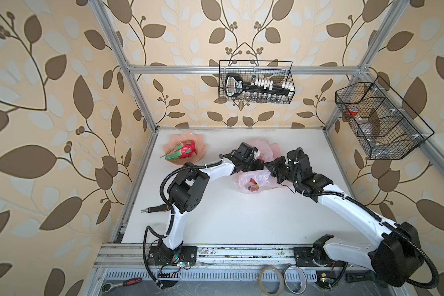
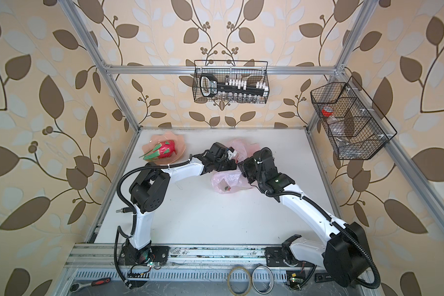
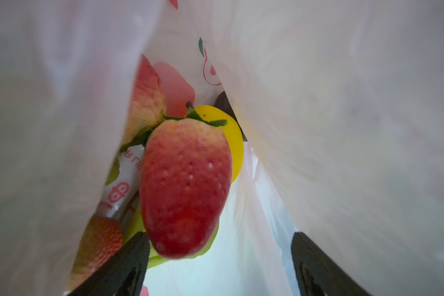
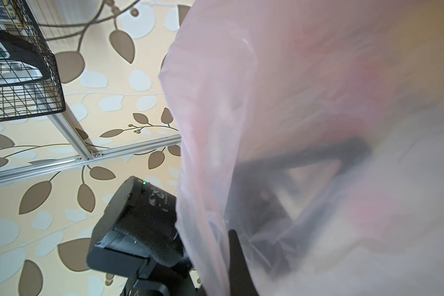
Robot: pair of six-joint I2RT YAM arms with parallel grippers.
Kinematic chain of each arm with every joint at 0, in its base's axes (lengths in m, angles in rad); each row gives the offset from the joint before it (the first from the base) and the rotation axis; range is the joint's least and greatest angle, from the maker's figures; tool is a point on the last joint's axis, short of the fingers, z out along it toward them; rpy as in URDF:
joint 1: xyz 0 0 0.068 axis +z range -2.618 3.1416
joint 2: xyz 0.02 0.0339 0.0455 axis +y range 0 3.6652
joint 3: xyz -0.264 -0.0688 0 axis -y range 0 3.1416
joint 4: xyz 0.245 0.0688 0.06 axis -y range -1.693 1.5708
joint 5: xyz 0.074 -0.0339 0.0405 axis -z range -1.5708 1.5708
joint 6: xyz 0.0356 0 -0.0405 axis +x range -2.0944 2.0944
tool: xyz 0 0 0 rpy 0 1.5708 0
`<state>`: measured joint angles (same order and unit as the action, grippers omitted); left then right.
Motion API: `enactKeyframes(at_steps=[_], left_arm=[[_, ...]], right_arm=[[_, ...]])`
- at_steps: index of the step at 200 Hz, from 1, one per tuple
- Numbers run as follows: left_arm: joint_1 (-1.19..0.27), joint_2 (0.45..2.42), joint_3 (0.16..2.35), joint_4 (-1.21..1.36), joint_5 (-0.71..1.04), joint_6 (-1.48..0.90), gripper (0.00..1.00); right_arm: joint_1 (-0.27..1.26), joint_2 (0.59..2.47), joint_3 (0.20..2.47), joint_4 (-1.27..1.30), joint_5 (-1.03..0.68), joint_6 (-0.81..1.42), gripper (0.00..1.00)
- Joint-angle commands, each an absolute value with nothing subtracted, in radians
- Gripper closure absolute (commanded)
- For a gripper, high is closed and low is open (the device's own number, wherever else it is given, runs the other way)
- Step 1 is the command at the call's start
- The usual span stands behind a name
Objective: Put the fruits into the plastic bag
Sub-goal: 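Lower the peach deep into the pink bag and open the left gripper, then withdraw the open left gripper from the bag toward the dragon fruit plate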
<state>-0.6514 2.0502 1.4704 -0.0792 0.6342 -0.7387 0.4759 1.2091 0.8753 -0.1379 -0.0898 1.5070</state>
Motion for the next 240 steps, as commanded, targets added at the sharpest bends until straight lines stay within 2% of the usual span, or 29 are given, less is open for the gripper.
enactKeyframes(at_steps=[1,6,10,16,91,140,210,240], left_arm=[[-0.628,1.931,1.47,-0.085,0.603,-0.703,0.11],[-0.625,1.922,1.47,-0.098,0.595,-0.69,0.09],[-0.624,1.915,1.471,-0.11,0.589,-0.678,0.02],[-0.621,1.905,1.474,-0.13,0.58,-0.66,0.01],[-0.577,1.835,1.537,-0.39,0.497,-0.416,0.01],[-0.567,1.783,1.529,-0.543,0.289,-0.27,0.01],[-0.548,1.666,1.354,-0.485,0.171,-0.213,0.01],[-0.472,1.579,1.273,-0.477,0.131,-0.202,0.01]], right_arm=[[0.48,1.2,0.885,-0.133,-0.098,1.536,1.0],[0.48,1.201,0.884,-0.133,-0.098,1.537,1.0],[0.48,1.199,0.885,-0.134,-0.098,1.537,1.0],[0.48,1.2,0.885,-0.133,-0.097,1.536,1.0],[0.472,1.2,0.885,-0.139,-0.098,1.535,1.0],[0.472,1.208,0.895,-0.14,-0.098,1.533,1.0],[0.472,1.22,0.9,-0.133,-0.103,1.539,1.0],[0.472,1.217,0.902,-0.137,-0.1,1.536,1.0]])
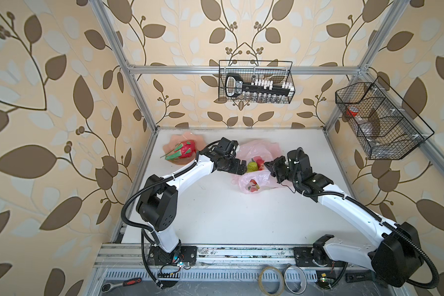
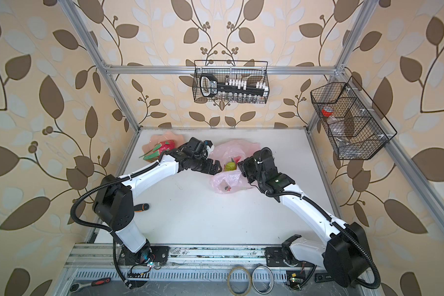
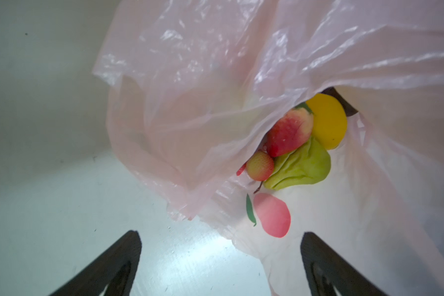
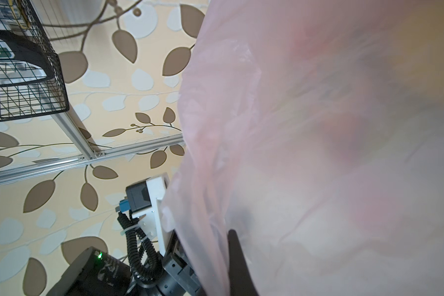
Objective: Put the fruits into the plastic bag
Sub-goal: 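Withdraw the open left gripper from the bag toward the dragon fruit plate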
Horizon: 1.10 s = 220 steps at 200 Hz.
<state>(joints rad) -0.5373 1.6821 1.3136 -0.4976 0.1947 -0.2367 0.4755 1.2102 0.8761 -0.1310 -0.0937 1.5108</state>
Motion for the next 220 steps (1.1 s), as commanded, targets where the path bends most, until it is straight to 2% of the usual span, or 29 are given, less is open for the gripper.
enactKeyframes(at_steps=[1,44,100,164,220], left_arm=[[-0.468,1.577,1.27,-0.478,0.131,-0.202,0.01],[-0.306,1.492,1.235,-0.516,0.14,-0.173,0.01],[-0.116,1.488,1.318,-0.583,0.179,-0.095,0.01],[-0.039,1.527,1.387,-0.59,0.113,0.062,0.01],[0.006,1.687,1.561,-0.667,0.09,0.312,0.01]], right_arm=[[0.472,1.218,0.901,-0.137,-0.101,1.537,1.0],[0.472,1.222,0.901,-0.135,-0.103,1.536,1.0],[0.472,1.221,0.9,-0.129,-0.1,1.536,1.0],[0.468,1.224,0.898,-0.121,-0.117,1.536,1.0],[0.447,1.226,0.897,-0.131,-0.167,1.517,1.0]])
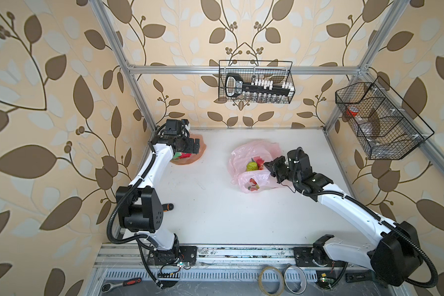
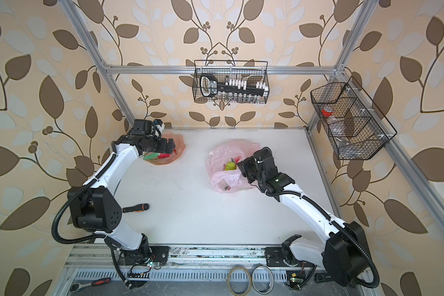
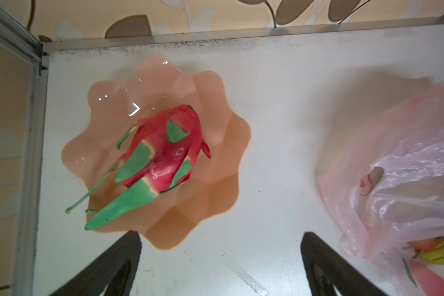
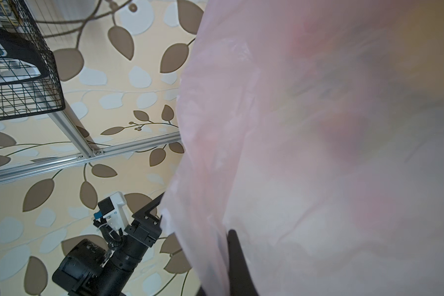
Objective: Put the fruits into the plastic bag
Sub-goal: 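Withdraw the open left gripper from the bag toward the dragon fruit plate, then lower the left gripper onto the dragon fruit on the plate and close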
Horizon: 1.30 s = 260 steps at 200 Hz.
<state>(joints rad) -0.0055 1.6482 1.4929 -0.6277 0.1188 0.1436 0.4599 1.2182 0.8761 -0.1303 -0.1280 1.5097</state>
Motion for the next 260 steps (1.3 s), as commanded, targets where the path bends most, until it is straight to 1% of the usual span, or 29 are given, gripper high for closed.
enactKeyframes(at_steps=[1,42,61,71,95,128,145,171,260], left_arm=[[0.006,1.691,1.563,-0.667,0.088,0.316,0.01],[0.017,1.802,1.661,-0.727,0.11,0.467,0.01],[0.02,1.859,1.711,-0.791,0.134,0.544,0.01],[0.02,1.893,1.742,-0.823,0.119,0.572,0.01],[0.033,1.957,1.812,-0.877,0.084,0.603,0.01],[0.041,1.998,1.847,-0.871,0.041,0.621,0.01],[0.049,2.002,1.864,-0.846,0.055,0.612,0.01],[0.054,2.034,1.893,-0.838,0.027,0.654,0.01],[0.083,2.111,1.966,-0.863,0.086,0.703,0.01]], right_arm=[[0.446,1.227,0.897,-0.131,-0.169,1.516,1.0],[0.412,1.23,0.902,-0.154,-0.22,1.49,1.0],[0.401,1.234,0.908,-0.166,-0.237,1.48,1.0],[0.397,1.237,0.909,-0.173,-0.246,1.475,1.0],[0.391,1.245,0.923,-0.199,-0.259,1.457,1.0],[0.39,1.259,0.939,-0.221,-0.271,1.442,1.0],[0.39,1.265,0.942,-0.229,-0.272,1.439,1.0],[0.39,1.276,0.953,-0.24,-0.269,1.434,1.0],[0.389,1.285,0.978,-0.293,-0.242,1.421,1.0]])
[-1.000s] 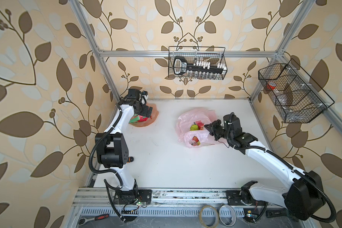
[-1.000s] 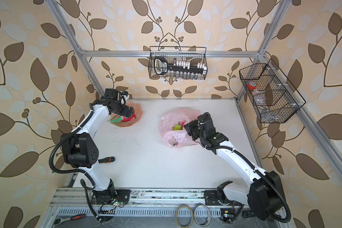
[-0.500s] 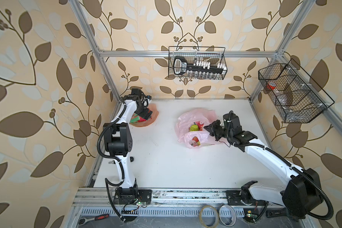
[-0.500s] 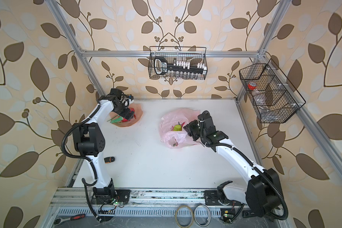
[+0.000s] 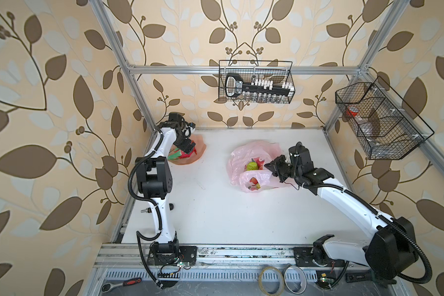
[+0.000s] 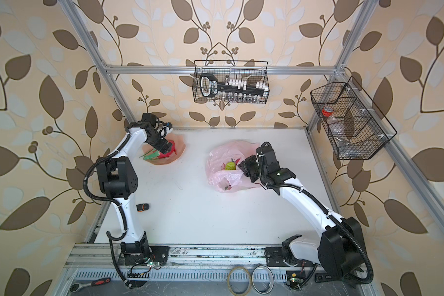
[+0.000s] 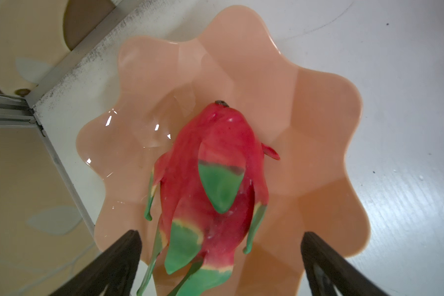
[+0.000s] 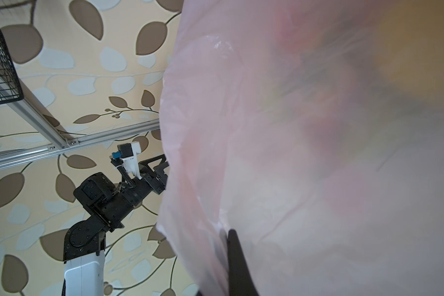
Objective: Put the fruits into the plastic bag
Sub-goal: 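Lower the left gripper onto the dragon fruit on the plate and close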
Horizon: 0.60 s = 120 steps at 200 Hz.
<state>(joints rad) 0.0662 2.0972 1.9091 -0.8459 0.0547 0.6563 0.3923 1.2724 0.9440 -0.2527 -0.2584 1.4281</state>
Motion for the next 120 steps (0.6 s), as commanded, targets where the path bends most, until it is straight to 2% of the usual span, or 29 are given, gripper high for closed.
enactKeyframes(at_steps=[1,120], left_arm=[[0.083,2.113,1.967,-0.863,0.086,0.703,0.01],[0.107,2.253,2.03,-0.842,0.096,0.695,0.01]], right_arm=[[0.389,1.285,0.979,-0.294,-0.242,1.421,1.0],[0.391,1.305,0.984,-0.33,-0.233,1.407,1.0]])
